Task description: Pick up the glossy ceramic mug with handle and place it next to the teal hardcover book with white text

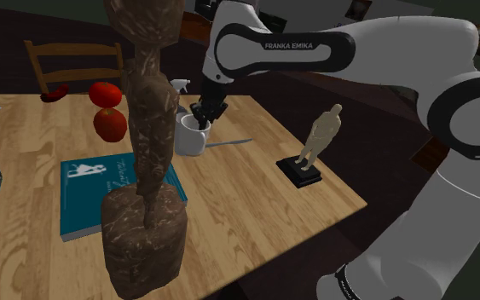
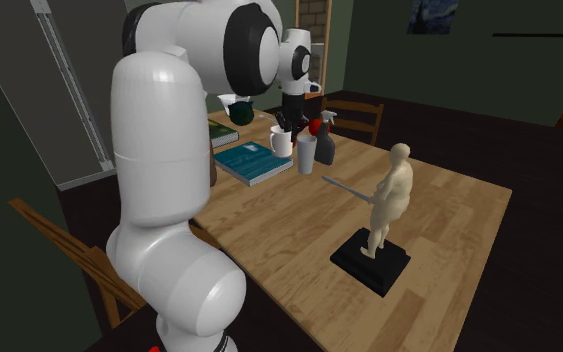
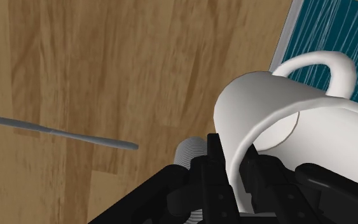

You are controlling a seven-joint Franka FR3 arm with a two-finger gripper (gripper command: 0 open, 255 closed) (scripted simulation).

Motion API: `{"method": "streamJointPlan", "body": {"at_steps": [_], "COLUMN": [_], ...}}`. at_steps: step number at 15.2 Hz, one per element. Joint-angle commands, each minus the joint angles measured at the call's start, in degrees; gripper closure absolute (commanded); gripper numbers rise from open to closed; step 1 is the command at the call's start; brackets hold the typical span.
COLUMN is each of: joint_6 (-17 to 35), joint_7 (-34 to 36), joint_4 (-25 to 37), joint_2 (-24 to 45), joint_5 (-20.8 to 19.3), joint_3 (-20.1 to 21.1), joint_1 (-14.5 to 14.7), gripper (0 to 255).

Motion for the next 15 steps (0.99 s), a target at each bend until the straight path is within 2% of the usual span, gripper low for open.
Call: {"method": "streamJointPlan", "body": {"at_steps": [1, 15], "joint_6": [1.5, 11.3], "joint_7": [0.1, 0.3], "joint_4": [-1.0, -7.6], "joint_2": [0.5, 3.8], "joint_5": [-0.1, -0.9], "joint_3": [0.0, -0.2], "joint_1": [0.1, 0.2], "gripper": [255, 255]}}
